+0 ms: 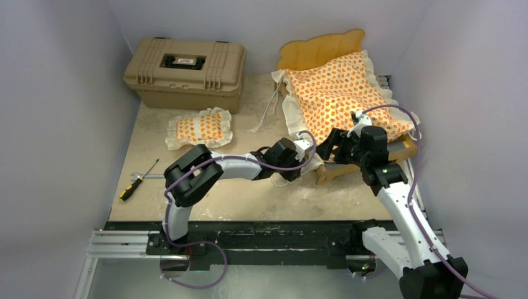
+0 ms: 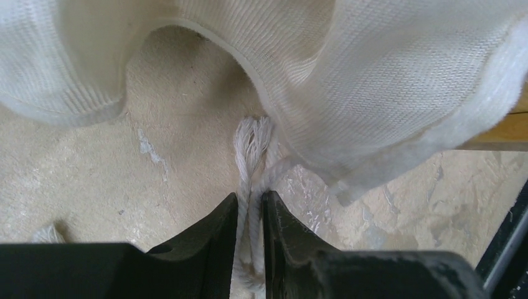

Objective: Set up the pet bed
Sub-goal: Tie the ropes to the bed frame.

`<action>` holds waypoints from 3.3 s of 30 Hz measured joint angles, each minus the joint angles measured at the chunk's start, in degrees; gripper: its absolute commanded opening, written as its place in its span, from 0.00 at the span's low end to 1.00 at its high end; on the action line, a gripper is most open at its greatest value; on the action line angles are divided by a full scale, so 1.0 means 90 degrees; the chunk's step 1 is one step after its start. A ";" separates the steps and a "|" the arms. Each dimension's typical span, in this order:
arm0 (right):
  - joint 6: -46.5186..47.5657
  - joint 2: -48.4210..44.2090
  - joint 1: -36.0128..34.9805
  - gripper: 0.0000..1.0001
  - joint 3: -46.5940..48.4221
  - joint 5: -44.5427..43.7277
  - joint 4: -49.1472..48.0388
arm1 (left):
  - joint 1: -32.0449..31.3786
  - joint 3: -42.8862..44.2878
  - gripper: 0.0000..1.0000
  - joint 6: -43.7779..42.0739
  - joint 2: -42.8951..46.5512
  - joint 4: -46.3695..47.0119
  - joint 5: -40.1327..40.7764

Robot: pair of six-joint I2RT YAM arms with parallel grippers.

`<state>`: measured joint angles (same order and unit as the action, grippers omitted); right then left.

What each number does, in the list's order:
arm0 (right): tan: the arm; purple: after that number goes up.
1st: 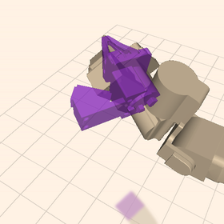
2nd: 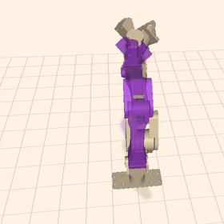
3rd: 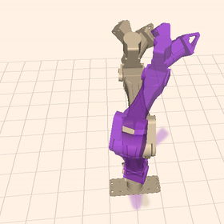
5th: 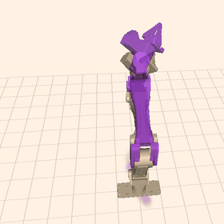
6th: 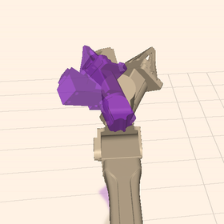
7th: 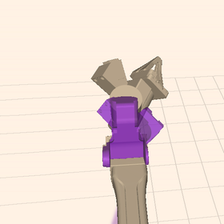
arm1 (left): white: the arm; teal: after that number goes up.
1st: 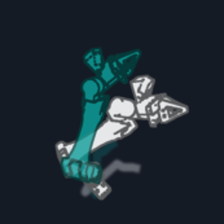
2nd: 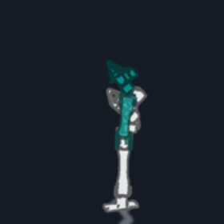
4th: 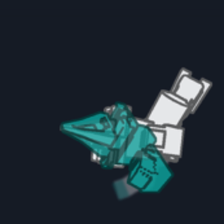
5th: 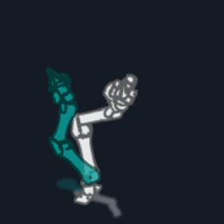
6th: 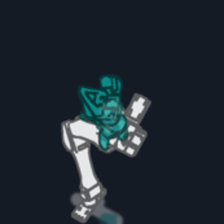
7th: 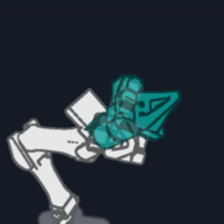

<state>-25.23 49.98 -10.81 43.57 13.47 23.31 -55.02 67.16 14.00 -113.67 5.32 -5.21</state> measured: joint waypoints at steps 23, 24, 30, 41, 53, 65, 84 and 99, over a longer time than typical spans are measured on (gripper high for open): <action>-0.0284 0.0117 -0.0716 0.59 -0.0352 0.0464 0.0260 | 0.0238 -0.0500 0.39 0.0015 0.0272 0.0862 -0.1168; -0.0289 0.0117 -0.0716 0.59 -0.0352 0.0454 0.0260 | 0.0238 -0.0515 0.45 0.0015 0.0323 0.0821 -0.1039; -0.0284 0.0104 -0.0714 0.60 -0.0352 0.0379 0.0347 | 0.0058 -0.0549 0.98 -0.0010 0.0653 0.0738 -0.0017; -0.0731 -0.0544 -0.0750 0.72 -0.0350 -0.0716 0.1005 | -0.0311 -0.0425 0.95 0.0141 0.0583 0.0874 0.1103; -0.1710 -0.1234 -0.0753 0.79 -0.0163 -0.2497 0.1120 | -0.0780 -0.0294 0.69 -0.0068 0.0046 0.0971 0.1328; -0.1875 -0.1168 -0.0753 0.86 -0.0117 -0.2720 0.0913 | -0.0860 -0.0294 0.56 -0.0172 -0.0010 0.0937 0.1518; -0.1865 -0.1093 -0.0753 0.86 -0.0117 -0.2550 0.0753 | -0.0641 -0.0294 0.41 0.0049 -0.0010 0.1171 0.1617; -0.1863 -0.1095 -0.0753 0.86 -0.0131 -0.2412 0.0631 | -0.0636 -0.0294 0.31 0.0046 -0.0141 0.1139 0.1615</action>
<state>-42.00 40.12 -17.58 42.39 -8.23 28.99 -60.75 64.51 14.41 -114.93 15.57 9.32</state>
